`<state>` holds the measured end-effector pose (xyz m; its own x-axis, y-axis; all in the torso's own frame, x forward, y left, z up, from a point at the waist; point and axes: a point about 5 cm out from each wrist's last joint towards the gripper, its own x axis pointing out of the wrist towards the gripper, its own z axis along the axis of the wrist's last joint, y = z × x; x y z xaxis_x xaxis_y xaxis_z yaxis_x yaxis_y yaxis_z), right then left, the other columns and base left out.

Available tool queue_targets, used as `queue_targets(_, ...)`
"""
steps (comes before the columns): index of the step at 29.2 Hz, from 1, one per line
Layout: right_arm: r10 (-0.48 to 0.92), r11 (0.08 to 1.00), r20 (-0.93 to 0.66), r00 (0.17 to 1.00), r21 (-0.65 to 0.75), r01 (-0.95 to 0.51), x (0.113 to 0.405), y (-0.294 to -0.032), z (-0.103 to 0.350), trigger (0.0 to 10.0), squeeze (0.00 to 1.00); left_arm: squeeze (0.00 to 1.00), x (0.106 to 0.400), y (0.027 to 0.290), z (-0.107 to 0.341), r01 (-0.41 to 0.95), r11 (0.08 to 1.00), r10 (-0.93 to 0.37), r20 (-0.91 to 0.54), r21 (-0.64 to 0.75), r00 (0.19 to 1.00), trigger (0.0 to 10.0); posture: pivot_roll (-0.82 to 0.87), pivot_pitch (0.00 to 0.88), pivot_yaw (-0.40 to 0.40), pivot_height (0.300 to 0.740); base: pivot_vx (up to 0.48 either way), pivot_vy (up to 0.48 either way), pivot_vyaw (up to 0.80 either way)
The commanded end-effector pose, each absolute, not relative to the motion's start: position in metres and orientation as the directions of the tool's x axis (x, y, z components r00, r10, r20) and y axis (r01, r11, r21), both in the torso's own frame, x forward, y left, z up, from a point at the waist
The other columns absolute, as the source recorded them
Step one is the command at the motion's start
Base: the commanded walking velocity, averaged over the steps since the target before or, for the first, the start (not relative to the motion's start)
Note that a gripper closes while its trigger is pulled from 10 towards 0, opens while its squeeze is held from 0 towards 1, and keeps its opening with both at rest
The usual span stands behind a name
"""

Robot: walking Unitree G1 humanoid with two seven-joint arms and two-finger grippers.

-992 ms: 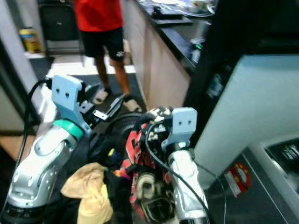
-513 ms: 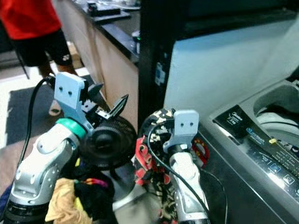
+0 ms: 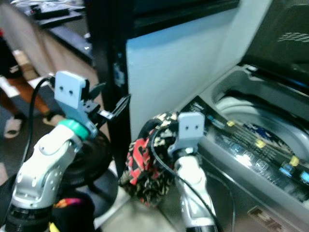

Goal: Clothes washing

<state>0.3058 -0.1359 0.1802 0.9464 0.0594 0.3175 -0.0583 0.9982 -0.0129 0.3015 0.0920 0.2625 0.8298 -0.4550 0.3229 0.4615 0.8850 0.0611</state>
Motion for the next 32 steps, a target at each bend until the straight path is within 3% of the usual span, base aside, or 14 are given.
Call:
queue_targets(1,0.056,0.998,0.347,0.936,-0.007,-0.057,0.305,-0.135,0.186,10.0,0.00,0.00,0.303,0.094,0.262,0.458,0.887,-0.452,0.313,0.061,0.835,10.0,0.10,0.000,0.072,0.740,0.000,0.000,-0.80)
queue_targets(23,0.051,0.998,0.381,0.923,0.001,-0.056,0.307,-0.134,0.196,10.0,0.00,0.00,0.306,0.094,0.274,0.457,0.887,-0.449,0.349,0.063,0.823,10.0,0.10,0.000,0.078,0.740,0.000,0.000,-0.80)
queue_targets(27,0.078,0.993,0.511,0.856,0.036,-0.112,0.306,-0.125,0.232,10.0,0.00,0.00,0.306,0.094,0.266,0.458,0.886,-0.454,0.325,0.068,0.830,10.0,0.10,0.000,0.086,0.740,0.000,0.000,-0.80)
queue_targets(32,0.199,0.975,0.646,0.737,-0.055,-0.215,0.303,-0.100,0.276,10.0,0.00,0.00,0.308,0.095,0.256,0.440,0.896,-0.438,0.291,0.063,0.850,10.0,0.10,0.000,0.087,0.740,0.000,0.000,-0.80)
